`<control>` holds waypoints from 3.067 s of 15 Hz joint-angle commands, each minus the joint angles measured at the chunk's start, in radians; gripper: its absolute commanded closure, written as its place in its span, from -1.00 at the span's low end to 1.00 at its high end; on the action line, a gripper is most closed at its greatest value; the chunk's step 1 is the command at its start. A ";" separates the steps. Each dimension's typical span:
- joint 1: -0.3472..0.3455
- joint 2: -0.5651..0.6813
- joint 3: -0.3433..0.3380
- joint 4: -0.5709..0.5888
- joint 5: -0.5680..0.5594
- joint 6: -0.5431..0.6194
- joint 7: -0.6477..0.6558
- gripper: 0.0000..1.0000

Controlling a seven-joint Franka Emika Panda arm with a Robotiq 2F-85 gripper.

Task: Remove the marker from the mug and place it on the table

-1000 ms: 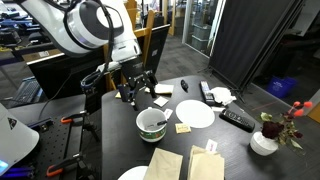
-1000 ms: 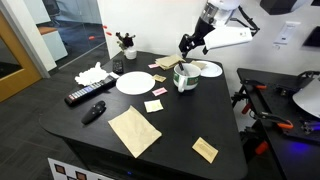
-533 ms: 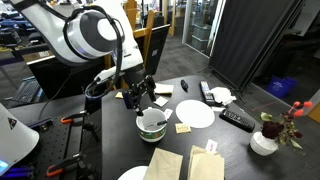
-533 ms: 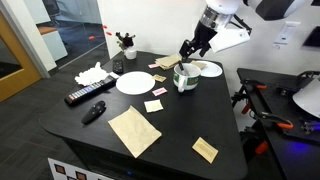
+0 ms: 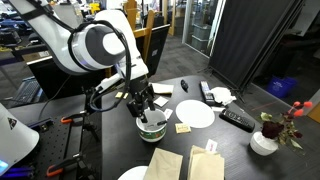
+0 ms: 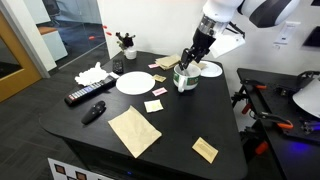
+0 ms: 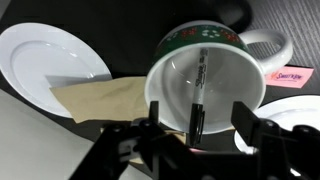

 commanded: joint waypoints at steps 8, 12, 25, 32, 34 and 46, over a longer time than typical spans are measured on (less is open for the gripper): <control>-0.037 0.110 0.001 0.076 0.021 0.055 -0.084 -0.09; -0.045 0.147 0.008 0.104 0.044 0.048 -0.117 -0.05; -0.031 0.177 0.008 0.140 0.045 0.022 -0.136 0.93; 0.035 -0.006 -0.021 0.059 -0.134 -0.006 0.042 0.93; 0.049 -0.085 -0.013 0.030 -0.202 -0.036 0.125 0.93; 0.140 -0.255 0.094 -0.009 -0.191 -0.029 0.041 0.93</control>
